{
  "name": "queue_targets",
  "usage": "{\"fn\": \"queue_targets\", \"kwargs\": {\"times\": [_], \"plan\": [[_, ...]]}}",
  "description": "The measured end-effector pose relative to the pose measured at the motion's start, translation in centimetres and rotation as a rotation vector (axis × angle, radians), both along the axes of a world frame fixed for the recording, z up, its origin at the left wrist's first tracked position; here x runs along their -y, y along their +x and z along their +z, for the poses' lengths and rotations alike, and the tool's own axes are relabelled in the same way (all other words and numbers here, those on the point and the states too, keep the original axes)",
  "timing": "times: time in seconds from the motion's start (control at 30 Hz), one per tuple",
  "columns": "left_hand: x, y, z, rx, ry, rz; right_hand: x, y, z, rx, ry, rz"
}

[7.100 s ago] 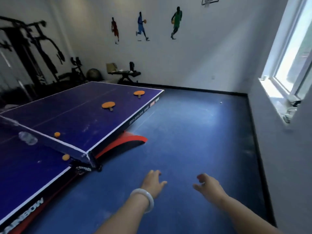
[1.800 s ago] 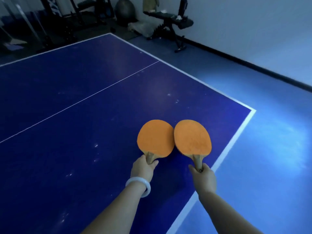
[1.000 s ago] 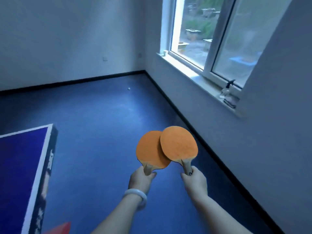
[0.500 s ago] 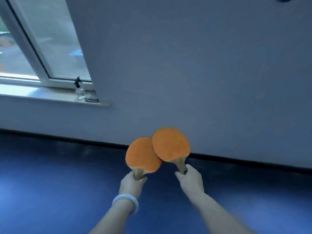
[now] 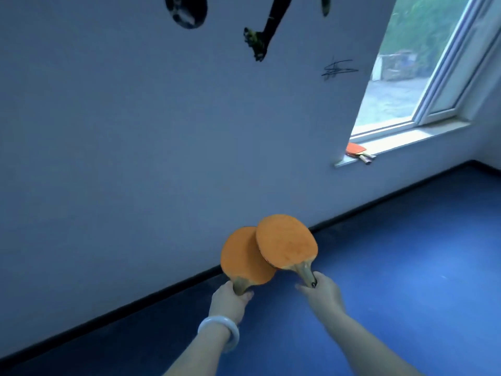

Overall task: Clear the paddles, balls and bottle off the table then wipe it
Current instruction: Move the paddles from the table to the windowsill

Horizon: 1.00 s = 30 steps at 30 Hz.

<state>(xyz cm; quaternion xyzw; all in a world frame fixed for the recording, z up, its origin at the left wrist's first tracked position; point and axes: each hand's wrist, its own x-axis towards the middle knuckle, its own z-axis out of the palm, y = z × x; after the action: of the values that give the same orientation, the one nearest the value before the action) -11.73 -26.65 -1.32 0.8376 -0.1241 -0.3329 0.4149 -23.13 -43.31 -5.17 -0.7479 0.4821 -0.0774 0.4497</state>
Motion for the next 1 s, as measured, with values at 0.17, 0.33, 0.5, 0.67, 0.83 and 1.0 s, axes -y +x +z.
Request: {"fn": "queue_targets", "kwargs": {"times": [0.17, 0.33, 0.5, 0.67, 0.83, 1.0], "plan": [[11.9, -0.2, -2.6, 0.017, -0.028, -0.072, 11.9, -3.2, 0.8, -0.004, -0.037, -0.121], [21.2, 1.1, -4.1, 0.001, 0.008, -0.170, 19.9, -4.1, 0.1, -0.021, -0.001, -0.234], [30.3, 4.4, -5.4, -0.016, 0.033, -0.261, 26.4, -2.1, -1.0, 0.002, 0.090, -0.286], [40.5, 8.3, -6.0, -0.024, 0.020, -0.380, 33.6, 0.2, -0.6, 0.038, 0.123, -0.369], [50.1, 9.3, -5.4, -0.033, 0.007, -0.500, 40.6, 1.1, -0.5, 0.077, 0.133, -0.490], [58.5, 8.3, -6.0, -0.059, 0.027, -0.537, 48.1, 0.4, -1.4, 0.084, 0.146, -0.554]]}}
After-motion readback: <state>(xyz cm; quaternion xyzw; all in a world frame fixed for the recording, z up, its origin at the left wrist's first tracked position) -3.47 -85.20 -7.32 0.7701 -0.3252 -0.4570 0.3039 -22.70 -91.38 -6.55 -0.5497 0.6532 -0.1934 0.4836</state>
